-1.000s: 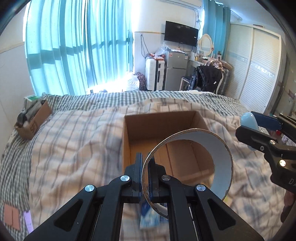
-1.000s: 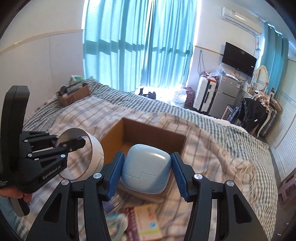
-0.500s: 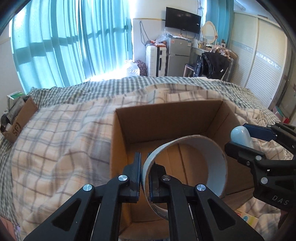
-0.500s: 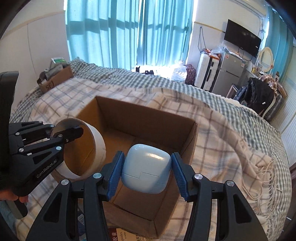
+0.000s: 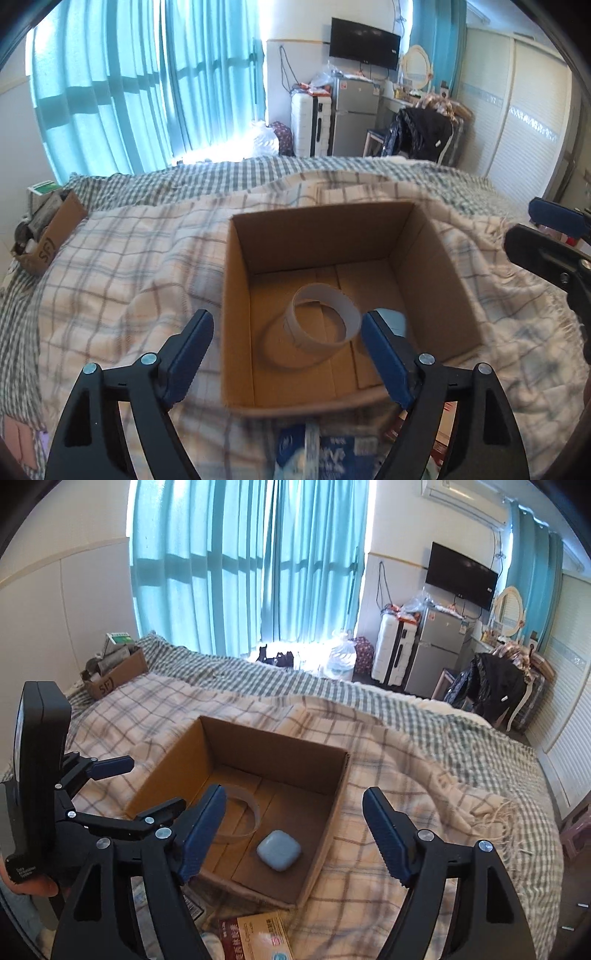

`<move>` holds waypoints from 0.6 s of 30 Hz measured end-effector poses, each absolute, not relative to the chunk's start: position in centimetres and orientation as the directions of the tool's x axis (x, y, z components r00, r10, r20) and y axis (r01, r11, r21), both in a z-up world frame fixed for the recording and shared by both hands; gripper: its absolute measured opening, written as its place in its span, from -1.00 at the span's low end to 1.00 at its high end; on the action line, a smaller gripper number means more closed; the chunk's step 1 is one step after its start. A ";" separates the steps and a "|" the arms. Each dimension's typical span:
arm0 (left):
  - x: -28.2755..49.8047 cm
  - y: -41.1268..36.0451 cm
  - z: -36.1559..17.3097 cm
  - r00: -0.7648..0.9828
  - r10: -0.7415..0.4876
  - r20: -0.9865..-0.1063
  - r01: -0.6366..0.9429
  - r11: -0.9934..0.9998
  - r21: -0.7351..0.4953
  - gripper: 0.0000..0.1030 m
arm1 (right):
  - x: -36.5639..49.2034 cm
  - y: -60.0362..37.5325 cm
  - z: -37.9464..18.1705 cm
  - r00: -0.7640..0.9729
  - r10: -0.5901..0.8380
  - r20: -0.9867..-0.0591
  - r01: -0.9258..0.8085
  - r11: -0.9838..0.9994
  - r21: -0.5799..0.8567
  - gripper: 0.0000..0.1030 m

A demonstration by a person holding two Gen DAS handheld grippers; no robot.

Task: Organize objects
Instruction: 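Carry both items over the cardboard box and open both grippers to drop them, then withdraw both grippers from the box back to the loose items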

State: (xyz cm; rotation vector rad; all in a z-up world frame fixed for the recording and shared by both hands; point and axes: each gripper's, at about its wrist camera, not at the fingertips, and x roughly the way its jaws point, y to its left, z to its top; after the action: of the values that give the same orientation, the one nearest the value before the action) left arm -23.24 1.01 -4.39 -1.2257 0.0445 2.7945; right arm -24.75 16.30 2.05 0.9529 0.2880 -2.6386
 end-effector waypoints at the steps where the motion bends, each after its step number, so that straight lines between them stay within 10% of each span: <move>1: -22.5 0.8 -3.7 -0.682 0.074 -0.728 -0.092 -0.996 -0.014 0.65 | -24.0 16.4 2.8 -0.734 -0.232 -0.639 0.366 -0.927 -0.084 0.48; 18: -13.1 -0.8 -4.2 -0.696 0.051 -0.716 -0.054 -0.998 -0.018 0.65 | -13.7 19.5 3.6 -0.770 -0.216 -0.600 0.376 -0.914 -0.154 0.54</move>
State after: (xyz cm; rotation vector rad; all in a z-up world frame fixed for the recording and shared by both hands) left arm -13.11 -0.83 -4.24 -1.1993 0.0071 2.8419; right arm -13.68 19.48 3.65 0.8560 0.3826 -2.6619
